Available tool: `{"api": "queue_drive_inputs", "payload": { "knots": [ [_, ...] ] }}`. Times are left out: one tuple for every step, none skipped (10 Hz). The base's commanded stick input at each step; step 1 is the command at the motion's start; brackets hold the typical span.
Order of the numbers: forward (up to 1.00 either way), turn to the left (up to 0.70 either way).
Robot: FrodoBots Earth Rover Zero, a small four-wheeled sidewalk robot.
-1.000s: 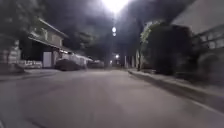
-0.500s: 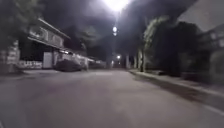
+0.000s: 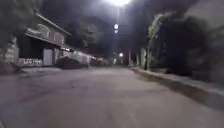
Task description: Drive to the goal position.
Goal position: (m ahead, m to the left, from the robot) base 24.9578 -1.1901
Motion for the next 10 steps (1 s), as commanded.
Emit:
{"api": "queue_drive_inputs", "payload": {
  "knots": [
    [0.70,-0.35],
    [0.70,-0.35],
    [0.70,-0.35],
    [0.70,-0.35],
    [0.70,-0.35],
    [0.70,-0.35],
    [0.70,-0.33],
    [0.70,0.00],
    [0.70,0.00],
    [0.70,0.00]
  ]
}}
